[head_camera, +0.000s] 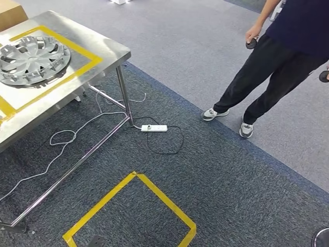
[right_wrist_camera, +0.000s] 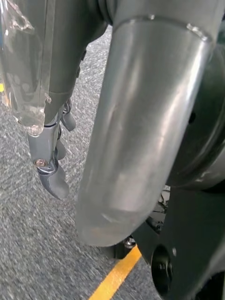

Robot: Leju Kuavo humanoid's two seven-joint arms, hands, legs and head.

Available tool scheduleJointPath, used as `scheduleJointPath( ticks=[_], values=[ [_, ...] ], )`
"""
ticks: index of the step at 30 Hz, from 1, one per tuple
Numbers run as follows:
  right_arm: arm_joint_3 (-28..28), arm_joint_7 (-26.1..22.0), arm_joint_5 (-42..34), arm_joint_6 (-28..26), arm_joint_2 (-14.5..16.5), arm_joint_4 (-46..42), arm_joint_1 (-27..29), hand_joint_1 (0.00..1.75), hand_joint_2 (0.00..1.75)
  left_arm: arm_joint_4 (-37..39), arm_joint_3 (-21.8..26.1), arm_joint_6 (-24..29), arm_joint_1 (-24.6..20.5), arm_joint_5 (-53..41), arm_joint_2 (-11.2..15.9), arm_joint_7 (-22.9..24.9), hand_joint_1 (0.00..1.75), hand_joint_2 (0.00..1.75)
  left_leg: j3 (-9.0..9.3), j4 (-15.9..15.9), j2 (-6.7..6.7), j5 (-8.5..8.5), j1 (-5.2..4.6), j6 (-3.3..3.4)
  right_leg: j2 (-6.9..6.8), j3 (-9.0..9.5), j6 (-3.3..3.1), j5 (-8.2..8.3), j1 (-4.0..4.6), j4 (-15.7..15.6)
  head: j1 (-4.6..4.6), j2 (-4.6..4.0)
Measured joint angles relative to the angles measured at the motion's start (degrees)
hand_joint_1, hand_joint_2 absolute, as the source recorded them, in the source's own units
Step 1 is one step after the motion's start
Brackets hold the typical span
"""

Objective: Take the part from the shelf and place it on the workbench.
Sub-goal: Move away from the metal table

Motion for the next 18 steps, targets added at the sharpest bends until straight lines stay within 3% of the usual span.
scheduleJointPath(
  ticks=[2, 3, 4, 6, 8, 10, 12, 13, 14, 15, 17, 18],
  values=[
    [0.0, 0.0, 0.0, 0.0, 0.0, 0.0, -0.1, 0.00, 0.00, 0.0, 0.0, 0.0, -0.1, 0.0, 0.0, 0.0, 0.00, 0.00, 0.49, 0.1, 0.81, -0.38, -0.17, -0.44, -1.62, 4.60, -0.35, 3.31, 0.14, -8.3, 0.01, 0.00],
    [0.0, 0.0, 0.0, 0.0, 0.0, 0.0, -0.2, 0.00, 0.00, 0.0, 0.0, 0.0, -0.1, 0.0, 0.0, 0.0, 0.00, 0.00, 0.67, 0.1, 1.19, -0.54, -0.31, -0.73, -2.18, 6.09, -0.67, 4.14, 0.25, -10.9, -0.03, 0.00],
    [0.0, 0.0, 0.0, 0.0, 0.0, 0.0, -0.3, 0.00, 0.00, 0.0, 0.0, 0.0, -0.1, -0.1, 0.0, 0.0, 0.00, 0.00, 0.79, 0.1, 1.53, -0.62, -0.44, -1.02, -2.43, 6.76, -1.00, 4.38, 0.39, -12.1, -0.07, 0.00],
    [0.0, 0.1, 0.0, 0.0, 0.0, 0.0, -0.4, 0.00, 0.00, 0.0, 0.1, 0.0, -0.2, -0.1, 0.0, 0.0, 0.00, 0.00, 0.94, -0.1, 2.21, -0.58, -0.46, -1.55, -1.52, 6.64, -1.73, 4.50, 0.55, -12.2, -0.12, 0.00],
    [0.0, 0.1, 0.0, 0.0, 0.0, 0.0, -0.2, 0.00, 0.00, 0.0, 0.1, 0.1, -0.2, -0.2, 0.0, 0.0, 0.00, 0.00, 0.82, 0.4, 1.69, -1.33, -0.33, -2.14, -0.61, 6.71, -2.42, 4.81, 0.38, -12.7, -0.17, 0.00],
    [0.0, 0.1, 0.0, 0.0, 0.0, 0.0, -0.3, 0.00, 0.00, 0.0, 0.1, 0.1, -0.3, -0.2, 0.0, 0.0, 0.00, 0.00, -1.42, 5.2, -0.27, -4.31, -0.27, -2.47, 0.33, 6.80, -2.95, 5.08, 0.16, -13.0, -0.40, 0.00],
    [0.0, 0.1, 0.0, 0.0, 0.0, 0.0, -0.5, 0.00, 0.00, 0.0, 0.1, 0.1, -0.2, -0.2, 0.0, 0.0, 0.00, 0.00, -5.43, 13.0, -1.60, -7.58, -0.26, -2.48, 1.36, 6.70, -3.16, 5.12, 0.18, -13.1, -0.53, 0.00],
    [0.0, 0.1, 0.0, 0.0, 0.0, 0.0, -0.5, 0.00, 0.00, 0.0, 0.1, 0.1, -0.1, -0.2, 0.0, 0.0, 0.00, 0.00, -6.78, 15.5, -1.79, -7.90, -0.26, -2.45, 1.96, 6.72, -3.20, 5.10, 0.18, -13.1, -0.53, 0.00],
    [0.0, 0.1, 0.0, 0.1, 0.0, 0.0, -0.4, 0.00, 0.00, 0.0, 0.1, 0.1, -0.1, -0.3, 0.0, 0.0, 0.00, 0.00, -7.15, 15.8, -1.91, -7.02, -0.24, -2.42, 2.59, 6.75, -3.19, 5.11, 0.15, -13.1, -0.52, 0.00],
    [0.0, 0.1, 0.0, 0.1, 0.0, 0.0, -0.4, 0.00, 0.00, 0.0, 0.1, 0.1, 0.0, -0.3, 0.1, 0.0, 0.00, 0.00, -6.40, 13.7, -2.08, -5.08, -0.18, -2.38, 3.25, 6.80, -3.14, 5.12, 0.10, -13.0, -0.53, 0.00],
    [0.0, 0.1, 0.0, 0.1, 0.0, 0.0, -0.4, 0.00, 0.00, 0.0, 0.1, 0.1, 0.0, -0.3, 0.1, 0.0, 0.00, 0.00, -3.15, 6.2, -3.69, -0.94, 0.13, -2.39, 4.51, 6.78, -2.79, 5.13, 0.04, -12.8, -0.55, 0.00],
    [0.0, 0.1, 0.0, 0.1, 0.0, 0.0, -0.5, 0.00, 0.00, 0.0, 0.1, 0.1, -0.1, -0.3, 0.1, 0.0, 0.00, 0.00, -1.79, 3.1, -4.67, 0.15, 0.31, -2.36, 5.10, 6.61, -2.51, 5.12, 0.07, -12.7, -0.55, 0.00]
  ],
)
